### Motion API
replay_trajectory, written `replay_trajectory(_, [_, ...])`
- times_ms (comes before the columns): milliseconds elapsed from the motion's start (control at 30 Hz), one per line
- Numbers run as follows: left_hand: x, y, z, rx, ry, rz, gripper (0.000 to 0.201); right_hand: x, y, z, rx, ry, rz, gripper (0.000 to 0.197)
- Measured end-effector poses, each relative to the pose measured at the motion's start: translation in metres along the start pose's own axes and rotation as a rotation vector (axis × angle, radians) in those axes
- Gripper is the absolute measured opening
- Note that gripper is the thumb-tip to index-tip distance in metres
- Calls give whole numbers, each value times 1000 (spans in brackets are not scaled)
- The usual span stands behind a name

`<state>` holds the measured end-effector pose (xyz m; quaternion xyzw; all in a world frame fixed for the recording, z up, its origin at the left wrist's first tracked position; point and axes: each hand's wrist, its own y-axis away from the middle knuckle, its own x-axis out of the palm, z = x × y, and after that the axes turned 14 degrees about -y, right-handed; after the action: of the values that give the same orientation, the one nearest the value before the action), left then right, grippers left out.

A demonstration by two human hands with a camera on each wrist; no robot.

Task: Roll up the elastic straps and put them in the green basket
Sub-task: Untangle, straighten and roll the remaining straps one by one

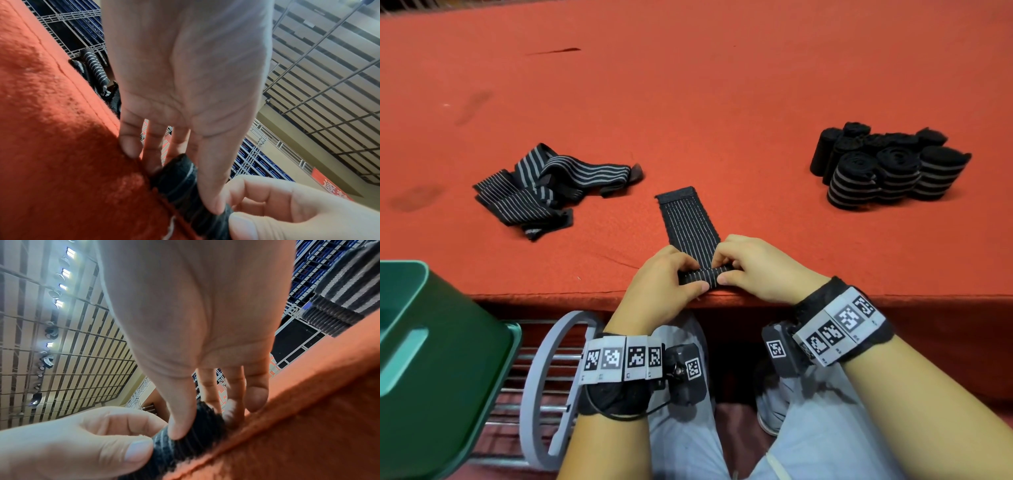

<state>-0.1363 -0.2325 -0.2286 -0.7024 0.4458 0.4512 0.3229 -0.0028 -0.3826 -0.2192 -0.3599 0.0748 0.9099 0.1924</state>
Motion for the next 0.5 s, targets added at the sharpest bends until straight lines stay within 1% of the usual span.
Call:
replay_trajectory(133, [1,1,-1,0,-13,-2,30,1,-2,-2,0,-24,-24,13])
replay_trajectory(300, [0,1,0,4,-25,30,37,3,-3,-3,17,-44,-61,15])
replay_trajectory(400, [-2,1,1,1,-10,17,32,3,-4,-2,34,-63,-94,17])
replay_trajectory(500, [-6,4,2,-19,76,18,27,1,-3,0,54,-70,-85,19])
